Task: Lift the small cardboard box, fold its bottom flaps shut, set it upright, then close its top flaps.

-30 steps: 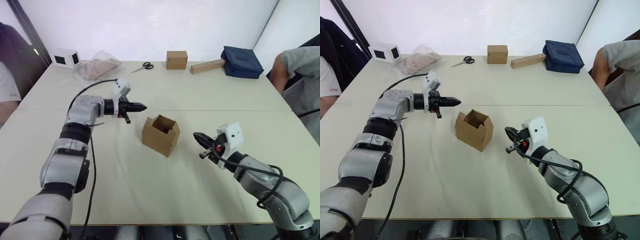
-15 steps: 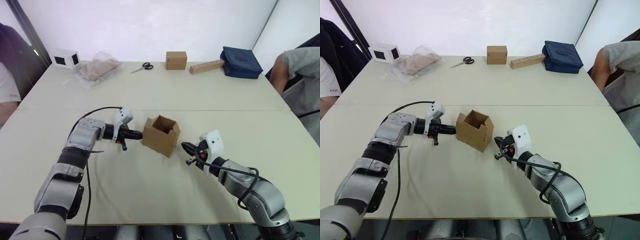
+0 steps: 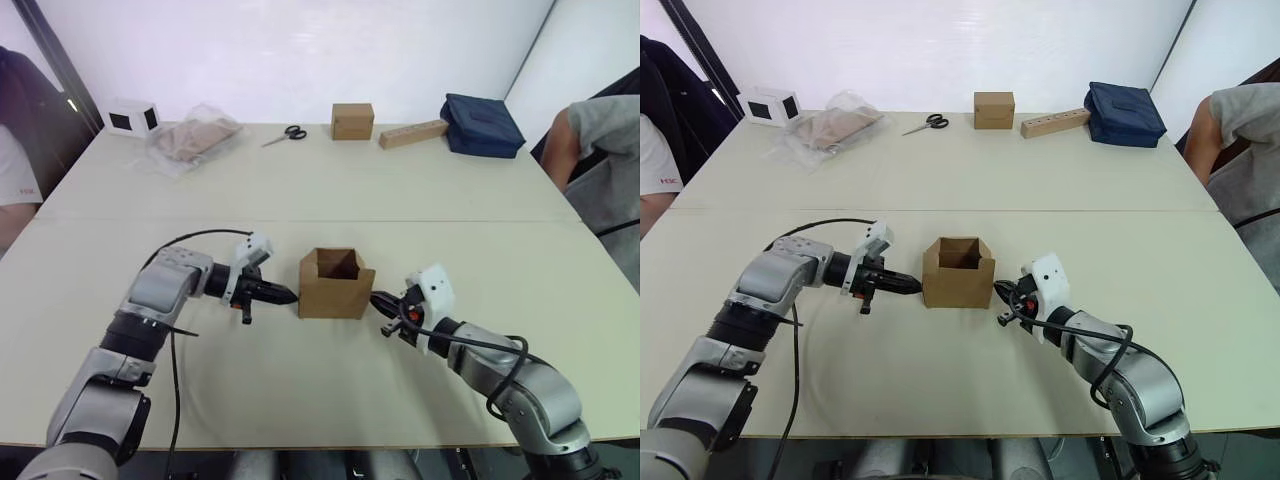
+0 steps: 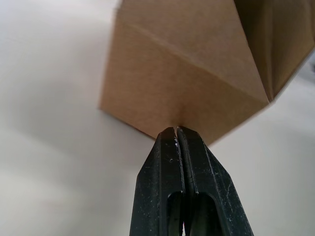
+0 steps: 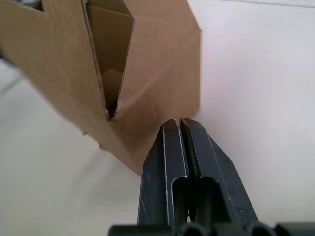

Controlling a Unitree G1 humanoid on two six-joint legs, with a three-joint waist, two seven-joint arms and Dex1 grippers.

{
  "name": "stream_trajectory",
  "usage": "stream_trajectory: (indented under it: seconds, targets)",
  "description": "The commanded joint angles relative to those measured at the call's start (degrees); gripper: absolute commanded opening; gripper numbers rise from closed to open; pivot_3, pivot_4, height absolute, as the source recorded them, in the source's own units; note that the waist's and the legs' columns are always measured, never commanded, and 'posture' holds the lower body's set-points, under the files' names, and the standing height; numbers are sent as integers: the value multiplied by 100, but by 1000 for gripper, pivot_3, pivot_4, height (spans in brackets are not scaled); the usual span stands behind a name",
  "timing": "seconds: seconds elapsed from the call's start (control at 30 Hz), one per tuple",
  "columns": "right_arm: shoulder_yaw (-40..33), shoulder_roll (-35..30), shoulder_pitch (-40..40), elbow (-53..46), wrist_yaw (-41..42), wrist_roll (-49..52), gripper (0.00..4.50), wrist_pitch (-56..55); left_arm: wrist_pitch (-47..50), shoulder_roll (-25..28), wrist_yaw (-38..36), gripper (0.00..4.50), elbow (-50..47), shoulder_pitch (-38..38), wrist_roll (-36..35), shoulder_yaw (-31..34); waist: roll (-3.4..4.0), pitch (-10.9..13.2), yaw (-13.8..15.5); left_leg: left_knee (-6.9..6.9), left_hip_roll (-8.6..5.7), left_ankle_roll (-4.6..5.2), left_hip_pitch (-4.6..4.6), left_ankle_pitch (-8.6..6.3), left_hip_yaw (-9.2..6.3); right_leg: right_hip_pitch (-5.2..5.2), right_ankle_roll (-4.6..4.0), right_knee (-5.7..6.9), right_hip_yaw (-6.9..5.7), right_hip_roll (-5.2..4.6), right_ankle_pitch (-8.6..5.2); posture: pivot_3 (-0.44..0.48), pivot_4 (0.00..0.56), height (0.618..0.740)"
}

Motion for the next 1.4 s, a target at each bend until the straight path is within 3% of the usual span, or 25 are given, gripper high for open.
stream_trajectory:
  seconds: [0.03, 0.23, 0.33, 0.47, 0.7, 0.93, 1.07, 1.2, 1.4]
  targets:
    - [-156, -27, 7, -356, 186, 150, 0, -7, 145, 173, -94, 17, -348, -19, -190, -54, 0, 0, 1, 0, 0, 0, 1, 0, -1, 0, -1, 0, 0, 1, 0, 0, 150, 740]
    - [-398, -174, 0, -340, 254, -165, 0, -395, 159, 341, 31, 17, -199, -142, -293, 201, 0, 0, 2, 2, -1, -1, 3, 1, 0, 2, -7, 0, 0, 1, 0, 0, 150, 740]
    - [-636, -110, -199, -208, 382, -133, 0, -718, 568, 193, 287, 17, 114, -490, -800, 855, 0, 0, 3, 2, 0, -1, 2, 1, -1, 1, -6, 0, 0, 2, 0, 0, 150, 740]
    - [-606, -2, -561, 120, 605, -133, 0, -974, 852, 76, 503, 17, 240, -711, -1170, 1227, 0, 0, -6, 3, 0, -3, 5, 2, -1, 4, -1, 1, -1, 3, 5, 0, 150, 740]
    - [-201, 203, -1104, 950, 1090, -284, 0, -1241, 614, -76, 595, 17, 39, -495, -1163, 977, 2, -1, -7, 2, 0, -3, 4, 2, 1, 3, 0, 0, 0, 3, 6, 0, 150, 740]
    - [70, 375, -1109, 1499, 1510, -263, 0, -1219, 504, -295, 871, 17, 31, -239, -1043, 654, 3, -2, 1, 2, -2, -4, 3, 2, 2, 4, 0, 0, 0, 0, 6, 0, 150, 740]
    - [343, 142, -945, 1572, 1751, -657, 0, -1370, 310, -430, 1076, 17, 159, -181, -849, 479, 4, -4, 5, 2, -2, -4, 23, 2, 1, 25, -1, -1, 0, -2, 6, 0, 150, 740]
    - [304, 169, -917, 1587, 1781, -687, 0, -1401, 302, -455, 1124, 17, 263, -207, -851, 464, 2, -5, -3, -4, 0, -3, 100, 1, 1, 101, -24, -11, 0, -1, -8, 0, 150, 740]
    - [289, 189, -929, 1575, 1781, -739, 0, -1397, 266, -479, 1131, 17, 265, -207, -864, 449, 3, -15, -1, -2, 0, -5, 104, 2, 0, 103, -31, -9, 1, -3, -2, 0, 150, 740]
